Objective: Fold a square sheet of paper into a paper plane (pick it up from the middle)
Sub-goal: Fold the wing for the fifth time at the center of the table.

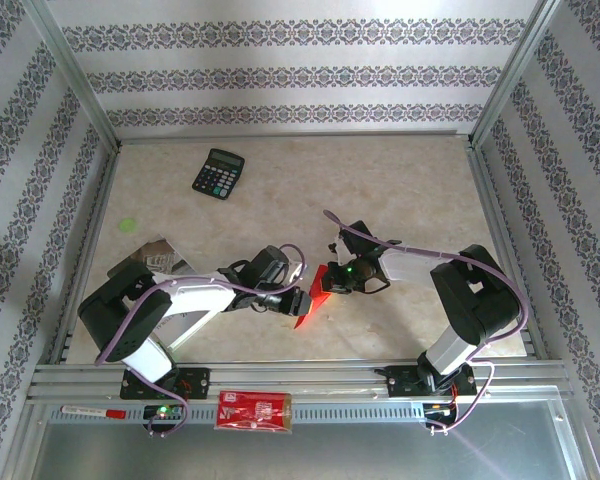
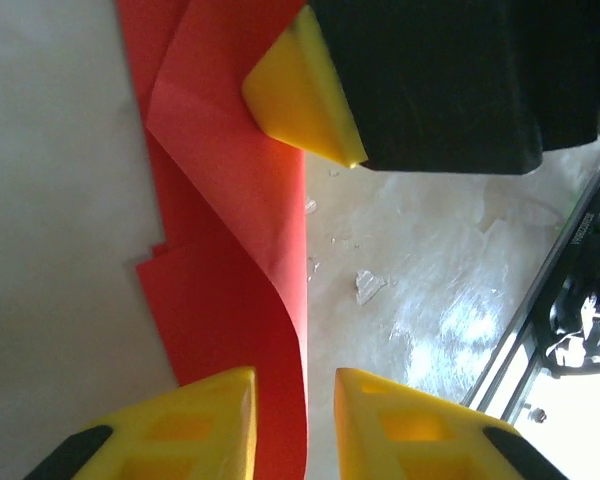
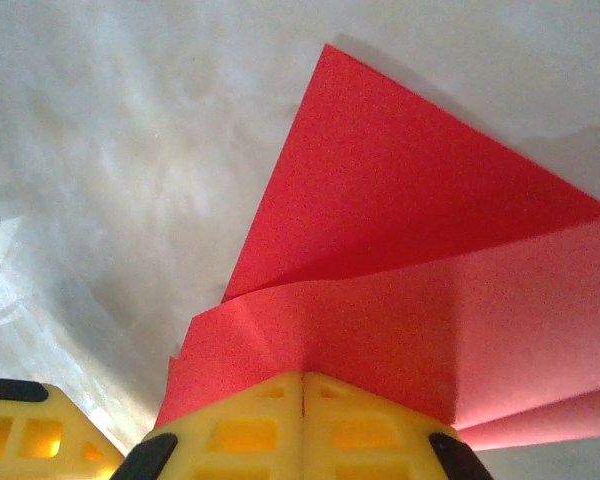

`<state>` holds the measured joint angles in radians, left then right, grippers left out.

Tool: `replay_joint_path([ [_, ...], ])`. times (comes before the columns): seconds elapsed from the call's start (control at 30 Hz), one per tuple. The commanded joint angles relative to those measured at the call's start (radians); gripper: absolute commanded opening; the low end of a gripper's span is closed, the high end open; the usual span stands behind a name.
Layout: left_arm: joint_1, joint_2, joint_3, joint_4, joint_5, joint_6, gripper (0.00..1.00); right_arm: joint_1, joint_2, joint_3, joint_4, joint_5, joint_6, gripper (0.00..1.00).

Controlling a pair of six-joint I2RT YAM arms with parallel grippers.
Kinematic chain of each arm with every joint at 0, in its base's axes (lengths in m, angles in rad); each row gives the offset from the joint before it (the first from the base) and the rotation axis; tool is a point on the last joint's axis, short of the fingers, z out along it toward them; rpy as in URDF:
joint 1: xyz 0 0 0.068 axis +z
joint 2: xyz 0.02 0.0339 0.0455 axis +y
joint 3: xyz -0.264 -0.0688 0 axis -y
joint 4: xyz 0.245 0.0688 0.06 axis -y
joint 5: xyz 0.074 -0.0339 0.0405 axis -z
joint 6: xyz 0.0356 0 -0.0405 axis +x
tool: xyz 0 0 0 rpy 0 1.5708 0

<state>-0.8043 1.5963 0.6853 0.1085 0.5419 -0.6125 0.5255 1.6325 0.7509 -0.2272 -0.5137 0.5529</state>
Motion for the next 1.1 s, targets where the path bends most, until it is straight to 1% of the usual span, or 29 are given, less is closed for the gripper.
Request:
replay_joint_path([
  [0.0, 0.004, 0.022, 0.020, 0.036, 0.004, -0.013, 0.28, -0.007, -0.011, -0.002, 0.010, -0.013, -0.009, 0.05],
  [0.13, 0.004, 0.035, 0.031, 0.029, 0.008, -0.011, 0.30, -0.007, -0.011, -0.001, 0.012, -0.012, -0.007, 0.05],
  [0.3, 0.004, 0.076, 0.043, 0.080, 0.071, -0.021, 0.29, -0.007, -0.009, -0.001, 0.016, -0.012, -0.004, 0.05],
  [0.47, 0.005, 0.110, 0.065, 0.093, 0.084, -0.019, 0.24, -0.007, -0.009, -0.007, 0.032, -0.015, 0.009, 0.05],
  [0.53, 0.005, 0.123, 0.075, 0.099, 0.089, -0.015, 0.20, -0.006, -0.010, -0.008, 0.038, -0.017, 0.013, 0.05],
  [0.73, 0.010, 0.162, 0.080, 0.150, 0.135, -0.031, 0.12, -0.007, -0.015, -0.019, 0.046, -0.014, 0.013, 0.05],
  [0.9, 0.033, 0.158, 0.062, 0.166, 0.132, -0.050, 0.08, -0.014, -0.030, -0.025, 0.043, -0.013, 0.009, 0.06],
  [1.07, 0.048, 0.168, 0.041, 0.226, 0.172, -0.079, 0.03, -0.027, -0.049, -0.034, 0.035, -0.015, 0.002, 0.08],
])
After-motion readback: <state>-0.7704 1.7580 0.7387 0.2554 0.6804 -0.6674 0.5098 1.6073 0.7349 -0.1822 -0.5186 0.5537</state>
